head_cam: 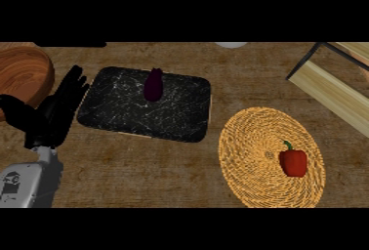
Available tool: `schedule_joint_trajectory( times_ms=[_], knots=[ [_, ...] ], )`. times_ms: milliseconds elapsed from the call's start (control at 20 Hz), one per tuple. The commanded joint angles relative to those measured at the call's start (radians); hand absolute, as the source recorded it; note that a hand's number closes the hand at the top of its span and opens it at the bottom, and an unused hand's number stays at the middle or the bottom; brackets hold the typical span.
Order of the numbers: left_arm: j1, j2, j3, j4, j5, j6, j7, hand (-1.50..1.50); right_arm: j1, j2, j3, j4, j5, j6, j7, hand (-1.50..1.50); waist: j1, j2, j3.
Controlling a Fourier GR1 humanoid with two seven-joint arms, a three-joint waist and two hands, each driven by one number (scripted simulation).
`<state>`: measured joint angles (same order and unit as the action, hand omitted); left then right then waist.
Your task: Pick the squash from the placemat and place it in the tiered shelf
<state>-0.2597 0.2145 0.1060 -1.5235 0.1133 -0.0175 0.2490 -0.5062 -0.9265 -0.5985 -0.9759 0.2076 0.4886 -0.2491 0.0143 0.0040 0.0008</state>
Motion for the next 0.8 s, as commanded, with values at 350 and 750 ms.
schedule_joint_trajectory(
  times_ms=[350,750],
  knots=[
    [-0.011,-0.011,0.0,0.021,-0.01,-0.008,-0.027,0.0,-0.149,-0.032,0.047,0.337,0.107,-0.202,-0.061,-1.5,0.007,0.002,0.0],
    [-0.008,-0.001,0.017,0.025,0.022,-0.043,-0.025,0.0,-0.285,-0.07,-0.024,0.559,0.071,-0.289,-0.257,-1.5,0.025,0.011,0.002]
  ],
)
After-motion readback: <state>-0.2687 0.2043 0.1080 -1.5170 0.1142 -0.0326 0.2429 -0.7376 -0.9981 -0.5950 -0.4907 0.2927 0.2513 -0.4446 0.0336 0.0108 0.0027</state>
